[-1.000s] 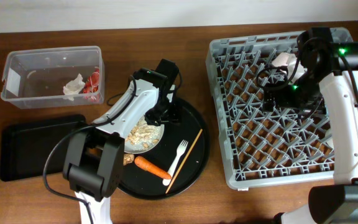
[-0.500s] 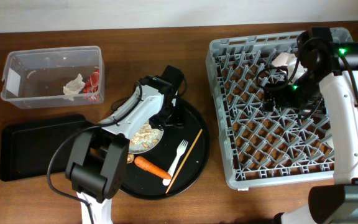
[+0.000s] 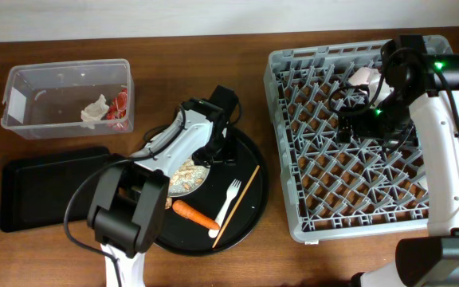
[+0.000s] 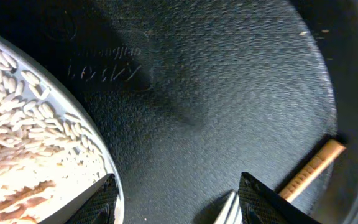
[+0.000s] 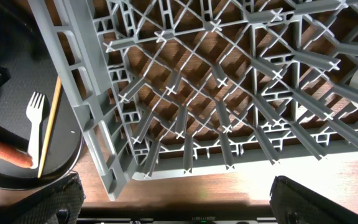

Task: Sort waste into correct bins and load items into the dishwasher rack
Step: 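Reach the left gripper to the white plate and grasp its rim, then lift the white plate with the left gripper and carry it left, then tip the plate over the black rectangular tray to dump the food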

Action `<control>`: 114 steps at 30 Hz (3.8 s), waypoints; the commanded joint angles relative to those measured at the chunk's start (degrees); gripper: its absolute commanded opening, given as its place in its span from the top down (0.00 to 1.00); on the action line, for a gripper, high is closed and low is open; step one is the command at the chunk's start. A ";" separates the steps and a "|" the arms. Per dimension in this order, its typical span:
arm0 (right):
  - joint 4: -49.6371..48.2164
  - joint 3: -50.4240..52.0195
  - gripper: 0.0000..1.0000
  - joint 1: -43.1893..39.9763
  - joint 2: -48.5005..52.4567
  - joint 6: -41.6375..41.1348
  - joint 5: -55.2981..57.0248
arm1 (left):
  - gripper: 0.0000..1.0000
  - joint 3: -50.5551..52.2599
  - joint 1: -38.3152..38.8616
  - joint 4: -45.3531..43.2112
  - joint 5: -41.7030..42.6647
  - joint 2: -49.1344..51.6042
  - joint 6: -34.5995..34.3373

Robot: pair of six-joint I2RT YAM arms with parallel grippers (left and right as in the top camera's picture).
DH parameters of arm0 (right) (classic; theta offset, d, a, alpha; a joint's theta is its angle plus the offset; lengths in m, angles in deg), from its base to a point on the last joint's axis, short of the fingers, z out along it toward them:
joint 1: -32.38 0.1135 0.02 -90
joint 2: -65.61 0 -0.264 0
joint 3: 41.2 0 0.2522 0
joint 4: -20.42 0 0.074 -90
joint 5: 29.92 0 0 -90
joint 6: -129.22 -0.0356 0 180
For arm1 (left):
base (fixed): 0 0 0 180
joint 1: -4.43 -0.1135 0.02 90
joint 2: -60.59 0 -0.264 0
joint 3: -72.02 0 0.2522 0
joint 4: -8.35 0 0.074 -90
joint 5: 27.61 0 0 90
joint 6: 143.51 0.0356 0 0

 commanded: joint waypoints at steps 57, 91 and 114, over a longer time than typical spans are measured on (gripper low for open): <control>0.83 -0.13 0.01 -0.37 0.04 -0.02 -0.94 | 1.00 -10.19 1.09 19.39 -20.17 2.73 -0.37; 0.87 -0.13 0.01 -0.39 0.04 0.00 0.79 | 1.00 -9.86 -25.94 25.20 -7.58 -10.21 8.15; 1.70 -0.13 0.01 -0.39 0.04 0.00 0.83 | 1.00 -9.86 -53.02 29.07 26.93 -11.76 28.94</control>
